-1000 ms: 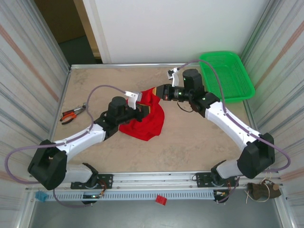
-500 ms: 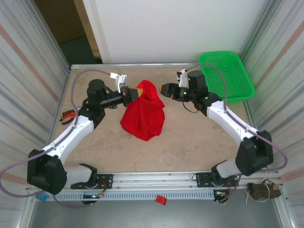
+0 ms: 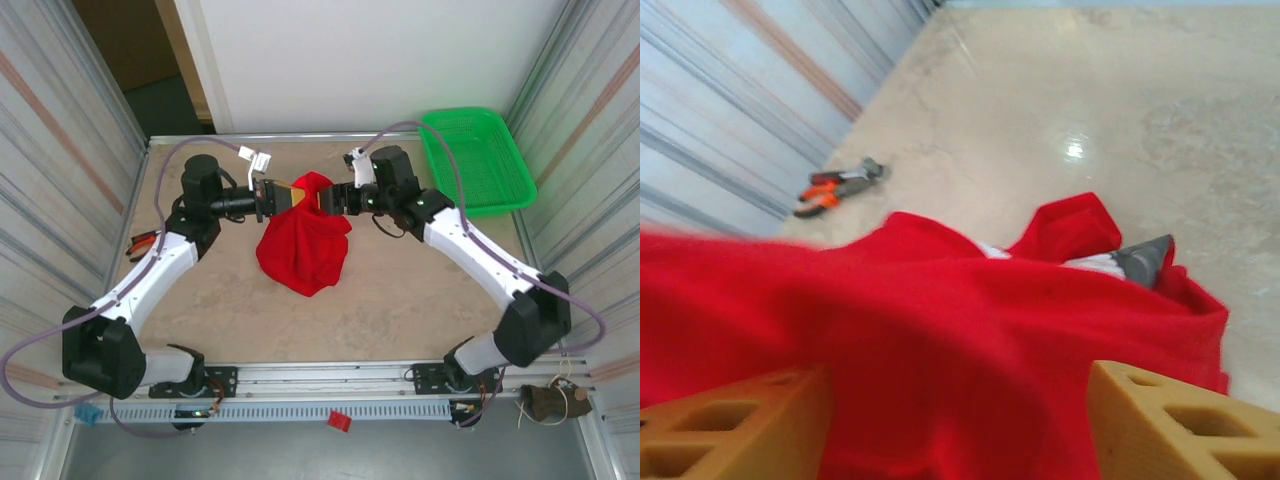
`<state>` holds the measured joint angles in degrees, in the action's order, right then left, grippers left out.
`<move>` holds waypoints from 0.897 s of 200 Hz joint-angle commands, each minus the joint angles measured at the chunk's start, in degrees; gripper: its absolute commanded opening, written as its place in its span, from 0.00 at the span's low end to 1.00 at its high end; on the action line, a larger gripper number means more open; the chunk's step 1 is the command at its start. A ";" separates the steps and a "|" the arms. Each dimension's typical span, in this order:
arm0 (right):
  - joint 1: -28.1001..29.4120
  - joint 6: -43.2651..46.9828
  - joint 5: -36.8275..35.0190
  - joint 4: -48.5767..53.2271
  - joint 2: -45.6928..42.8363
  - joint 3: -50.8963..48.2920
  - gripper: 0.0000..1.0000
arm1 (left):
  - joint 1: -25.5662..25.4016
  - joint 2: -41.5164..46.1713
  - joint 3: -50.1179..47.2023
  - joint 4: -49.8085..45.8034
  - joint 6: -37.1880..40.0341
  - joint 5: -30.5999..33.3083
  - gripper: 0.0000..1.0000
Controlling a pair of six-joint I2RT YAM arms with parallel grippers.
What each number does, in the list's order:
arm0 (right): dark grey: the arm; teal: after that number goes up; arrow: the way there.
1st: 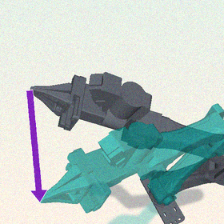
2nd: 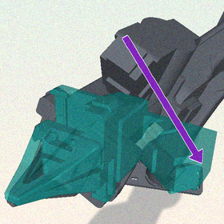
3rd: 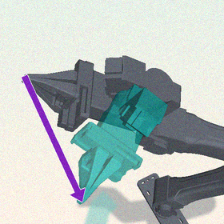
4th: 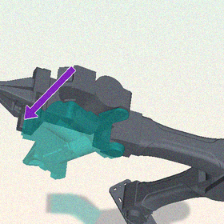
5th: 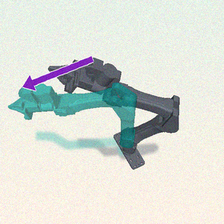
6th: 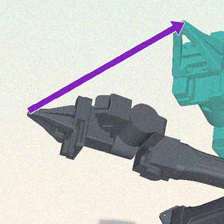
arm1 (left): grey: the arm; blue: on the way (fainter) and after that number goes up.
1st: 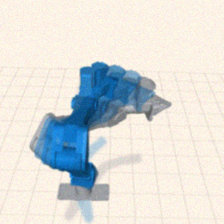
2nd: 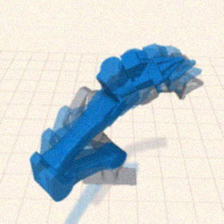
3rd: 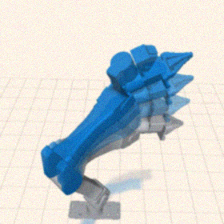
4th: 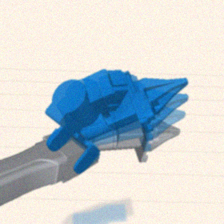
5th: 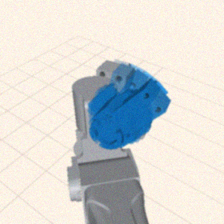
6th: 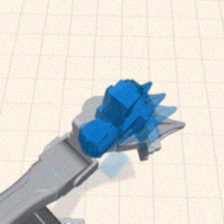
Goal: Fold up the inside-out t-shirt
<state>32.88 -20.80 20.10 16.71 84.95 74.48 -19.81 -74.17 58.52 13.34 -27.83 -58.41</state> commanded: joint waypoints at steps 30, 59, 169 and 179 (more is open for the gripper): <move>-2.06 1.00 7.94 3.41 -1.37 4.32 0.00 | 2.31 2.12 -0.65 -1.81 1.77 2.67 0.00; -3.07 -1.48 16.78 2.43 -6.92 3.76 0.00 | 5.62 1.31 -3.41 -2.80 2.26 9.90 0.00; -5.64 -11.62 21.74 -7.28 -5.65 0.88 0.00 | -1.19 15.98 -7.15 -13.48 10.40 24.66 0.58; -5.64 -12.00 21.50 -7.55 -5.58 0.76 0.00 | -5.12 16.36 -7.98 -13.46 12.55 30.63 0.60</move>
<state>27.33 -30.46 40.95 11.94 79.55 75.75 -18.74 -60.27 52.27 3.77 -21.76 -40.64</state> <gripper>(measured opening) 0.046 0.586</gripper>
